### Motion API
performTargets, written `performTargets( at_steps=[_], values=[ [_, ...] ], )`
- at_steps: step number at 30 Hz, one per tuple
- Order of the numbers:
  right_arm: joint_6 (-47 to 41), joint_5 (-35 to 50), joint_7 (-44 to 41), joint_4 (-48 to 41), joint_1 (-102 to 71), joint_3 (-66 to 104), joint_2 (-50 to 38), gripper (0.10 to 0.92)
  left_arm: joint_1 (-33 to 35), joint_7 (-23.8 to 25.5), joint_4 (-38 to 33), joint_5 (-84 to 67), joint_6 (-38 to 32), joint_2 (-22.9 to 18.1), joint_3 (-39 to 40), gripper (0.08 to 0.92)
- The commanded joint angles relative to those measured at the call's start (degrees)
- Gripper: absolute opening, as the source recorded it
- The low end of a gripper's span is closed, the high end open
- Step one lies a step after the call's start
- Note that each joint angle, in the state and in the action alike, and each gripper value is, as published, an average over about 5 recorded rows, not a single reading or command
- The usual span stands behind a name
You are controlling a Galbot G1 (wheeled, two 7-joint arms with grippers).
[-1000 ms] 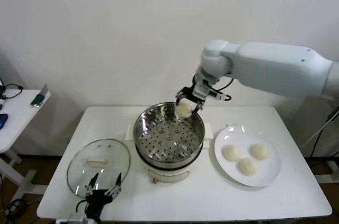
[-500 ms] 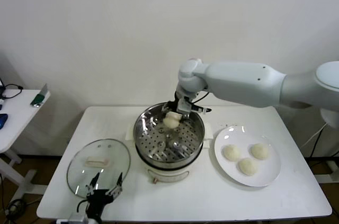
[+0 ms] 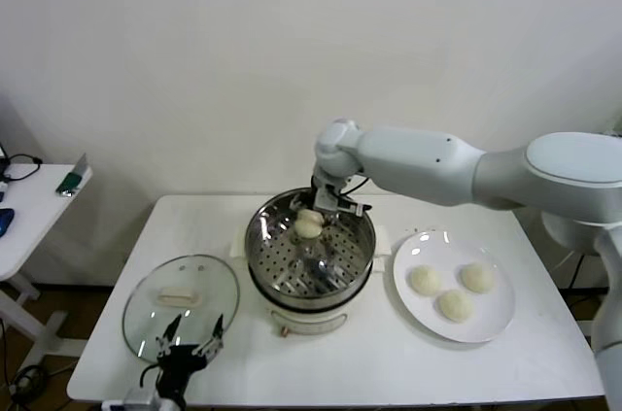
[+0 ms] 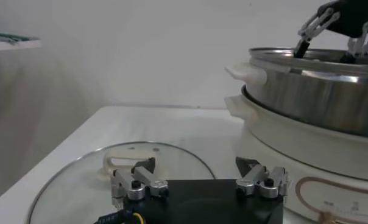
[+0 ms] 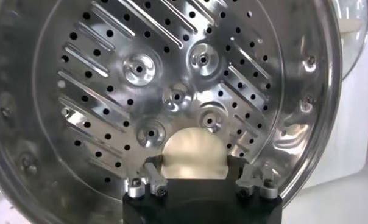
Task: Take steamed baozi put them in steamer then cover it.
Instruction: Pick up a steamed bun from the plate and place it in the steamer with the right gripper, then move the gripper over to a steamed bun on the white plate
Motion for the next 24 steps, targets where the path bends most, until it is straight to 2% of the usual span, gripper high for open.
performTargets(
  at_steps=[1, 7, 12, 14, 18, 24],
  values=[
    [0.7, 4.8, 0.0, -0.4, 1.4, -0.3, 0.2, 0.818, 0.0, 0.0, 0.1, 0.1, 0.0, -0.1, 0.1, 0.823],
    [-3.0, 19.7, -4.0, 6.1, 12.8, -4.8, -8.2, 0.823, 0.0, 0.0, 0.2, 0.1, 0.0, 0.0, 0.2, 0.823],
    [-14.2, 38.8, -9.7, 11.2, 24.4, -15.8, -18.2, 0.823, -0.1, 0.1, 0.1, 0.2, 0.2, 0.2, 0.3, 0.823],
    [-19.9, 43.0, -10.8, 13.7, 28.4, -19.5, -22.8, 0.823, -0.1, 0.1, 0.1, 0.2, 0.3, 0.3, 0.3, 0.823],
    [-32.5, 44.7, -8.9, 18.2, 31.0, -24.3, -30.9, 0.823, -0.1, 0.1, 0.2, 0.2, 0.3, 0.5, 0.3, 0.823],
    [-42.1, 42.6, -4.7, 23.2, 23.3, -25.6, -41.6, 0.823, -0.4, 0.1, 0.5, 0.2, 0.1, 0.6, 0.3, 0.823]
  ],
)
